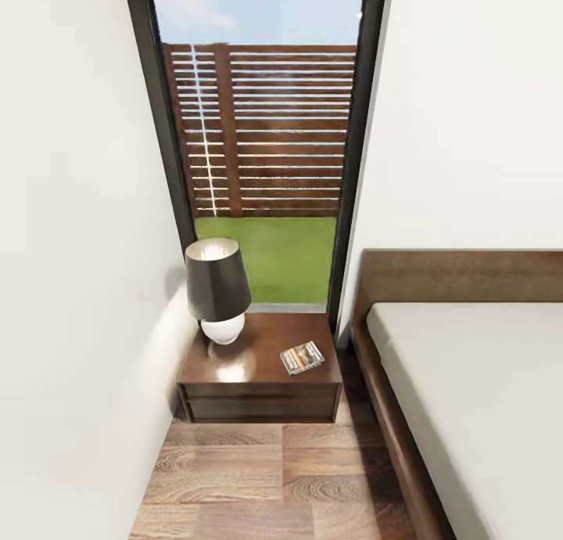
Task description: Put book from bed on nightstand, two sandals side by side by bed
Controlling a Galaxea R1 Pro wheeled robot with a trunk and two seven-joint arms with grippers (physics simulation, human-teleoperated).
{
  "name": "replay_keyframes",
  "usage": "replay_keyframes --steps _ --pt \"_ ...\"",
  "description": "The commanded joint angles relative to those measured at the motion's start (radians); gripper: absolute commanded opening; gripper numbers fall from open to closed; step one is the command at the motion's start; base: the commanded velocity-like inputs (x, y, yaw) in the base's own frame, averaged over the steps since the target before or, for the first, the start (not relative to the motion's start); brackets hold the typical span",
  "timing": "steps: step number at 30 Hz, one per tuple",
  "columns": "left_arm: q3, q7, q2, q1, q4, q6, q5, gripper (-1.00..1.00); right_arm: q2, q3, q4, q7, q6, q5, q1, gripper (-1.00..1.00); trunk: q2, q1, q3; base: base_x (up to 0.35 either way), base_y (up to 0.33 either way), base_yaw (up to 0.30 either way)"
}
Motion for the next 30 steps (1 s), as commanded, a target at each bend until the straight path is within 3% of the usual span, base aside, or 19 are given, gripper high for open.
replay_keyframes --steps 1,5,8,13,23,30 --pt "-0.008 0.004 0.002 0.0 0.0 -0.002 0.027 1.0 0.002 0.009 0.002 -0.001 -0.004 -0.009 -0.001 1.0 0.007 -0.004 0.002 0.0 0.0 0.0" --pt "-0.009 -0.002 0.002 0.0 0.0 -0.003 0.055 1.0 0.006 0.011 -0.002 -0.001 -0.003 -0.01 -0.001 1.0 0.035 -0.019 0.015 0.0 0.0 0.0" --pt "-0.009 -0.049 0.006 0.002 0.0 -0.002 0.069 1.0 0.011 0.01 -0.003 0.0 -0.003 -0.012 0.0 1.0 0.056 -0.031 0.024 0.0 0.0 0.0" --pt "-0.008 -0.068 0.018 0.017 0.001 -0.003 0.074 1.0 0.006 0.009 0.001 0.0 -0.001 -0.01 0.0 1.0 0.091 -0.05 0.04 0.0 0.0 0.0" --pt "-0.01 -0.069 0.028 0.026 -0.001 -0.005 0.085 1.0 0.009 0.008 0.0 0.0 -0.001 -0.009 0.0 1.0 0.091 -0.05 0.04 0.0 0.0 0.0" --pt "-0.011 -0.071 0.049 0.028 -0.001 -0.005 0.084 1.0 0.01 0.01 0.0 0.0 -0.001 -0.009 0.0 1.0 0.091 -0.05 0.04 0.0 0.0 0.0"
